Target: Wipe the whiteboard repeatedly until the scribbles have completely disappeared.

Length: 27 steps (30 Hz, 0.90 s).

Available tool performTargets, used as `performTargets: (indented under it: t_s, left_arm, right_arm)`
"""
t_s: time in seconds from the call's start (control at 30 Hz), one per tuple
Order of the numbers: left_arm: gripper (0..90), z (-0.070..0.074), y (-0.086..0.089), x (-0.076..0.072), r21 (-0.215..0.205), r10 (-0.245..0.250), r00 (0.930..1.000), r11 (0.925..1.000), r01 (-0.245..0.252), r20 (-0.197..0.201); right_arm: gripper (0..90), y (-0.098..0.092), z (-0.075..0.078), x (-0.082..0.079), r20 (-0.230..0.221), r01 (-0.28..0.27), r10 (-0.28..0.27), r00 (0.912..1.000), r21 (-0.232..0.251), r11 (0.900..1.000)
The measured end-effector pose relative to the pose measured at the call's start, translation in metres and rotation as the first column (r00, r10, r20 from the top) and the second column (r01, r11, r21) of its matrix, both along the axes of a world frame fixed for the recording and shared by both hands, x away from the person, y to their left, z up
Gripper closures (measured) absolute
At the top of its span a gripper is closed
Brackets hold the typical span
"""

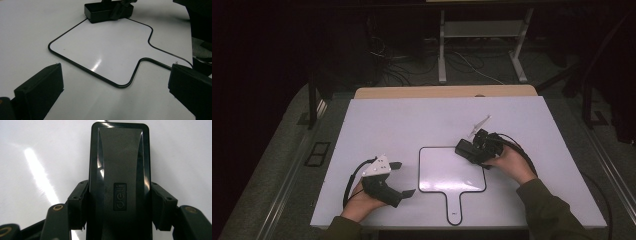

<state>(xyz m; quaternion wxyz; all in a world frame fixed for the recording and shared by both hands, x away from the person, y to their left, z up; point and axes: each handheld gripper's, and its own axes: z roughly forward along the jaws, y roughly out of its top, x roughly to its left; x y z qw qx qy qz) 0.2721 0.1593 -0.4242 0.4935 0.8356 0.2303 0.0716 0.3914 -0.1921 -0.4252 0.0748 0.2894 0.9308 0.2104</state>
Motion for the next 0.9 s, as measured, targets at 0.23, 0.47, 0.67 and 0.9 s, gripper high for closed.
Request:
performTargets:
  t_s: [0.23,0.47,0.67,0.9]
  left_arm:
    - [0.0,0.0,0.0,0.0,0.001,0.0,1.0,1.0,0.0,0.002]
    - [0.0,0.0,0.001,0.001,0.004,-0.004,1.0,1.0,0.004,0.002]
    - [0.0,0.0,0.001,0.0,0.009,-0.006,1.0,0.9999,0.006,0.002]
    - [0.0,-0.001,0.0,0.0,0.004,-0.005,1.0,1.0,0.005,-0.001]
  right_arm:
    - [38.7,-0.003,-0.001,0.016,0.008,0.039,-0.039,0.9992,0.009,0.999]
    - [38.7,-0.017,0.008,0.018,0.01,0.083,-0.085,0.9964,0.082,0.993]
    - [38.7,-0.019,0.018,0.012,0.012,0.077,-0.079,0.9968,0.131,0.988]
    - [38.7,-0.009,0.032,0.01,0.023,0.059,-0.064,0.9977,0.166,0.984]
